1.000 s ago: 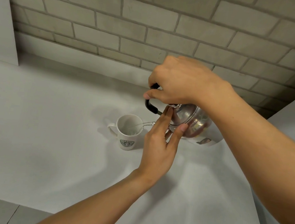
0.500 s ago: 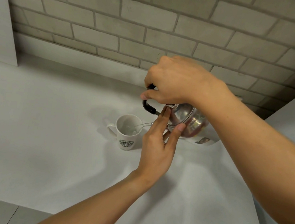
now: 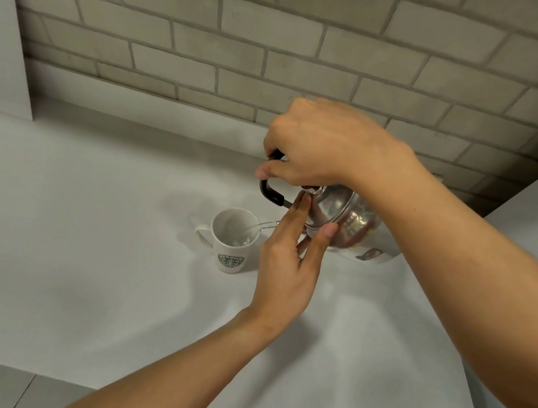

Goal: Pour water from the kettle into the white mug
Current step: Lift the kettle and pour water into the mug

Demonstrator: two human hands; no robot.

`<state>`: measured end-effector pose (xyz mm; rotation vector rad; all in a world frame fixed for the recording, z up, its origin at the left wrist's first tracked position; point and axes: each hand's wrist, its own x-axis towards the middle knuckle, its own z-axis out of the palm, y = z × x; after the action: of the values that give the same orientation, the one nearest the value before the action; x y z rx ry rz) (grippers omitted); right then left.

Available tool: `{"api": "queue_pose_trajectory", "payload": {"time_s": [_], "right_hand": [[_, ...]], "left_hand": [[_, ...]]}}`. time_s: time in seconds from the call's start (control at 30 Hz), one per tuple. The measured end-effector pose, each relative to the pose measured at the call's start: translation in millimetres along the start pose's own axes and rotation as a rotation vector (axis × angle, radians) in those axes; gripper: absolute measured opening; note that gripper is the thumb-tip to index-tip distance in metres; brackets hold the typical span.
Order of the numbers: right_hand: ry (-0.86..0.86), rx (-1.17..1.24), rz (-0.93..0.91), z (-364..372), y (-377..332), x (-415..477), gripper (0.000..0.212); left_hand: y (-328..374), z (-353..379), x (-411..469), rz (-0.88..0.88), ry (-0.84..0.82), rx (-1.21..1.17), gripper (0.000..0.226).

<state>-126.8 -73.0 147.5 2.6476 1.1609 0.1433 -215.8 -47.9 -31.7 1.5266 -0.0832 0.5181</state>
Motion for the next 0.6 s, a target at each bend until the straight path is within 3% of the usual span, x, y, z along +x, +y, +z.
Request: {"api": "queue_pose_trajectory", "payload": {"time_s": [0.4,0.6], "right_hand": [[-0.015,0.037,0.037,5.1,-2.9,-1.1,0.047],[0.062,0.159,0.058,17.8,5.6,-13.1,0.044]], "left_hand": [[-5.6,-4.7,-2.1,-0.026,-0.025,0.044,0.057],[-13.4,-16.6,-1.3,-0.003,-0.105,0.172,0.060]]}}
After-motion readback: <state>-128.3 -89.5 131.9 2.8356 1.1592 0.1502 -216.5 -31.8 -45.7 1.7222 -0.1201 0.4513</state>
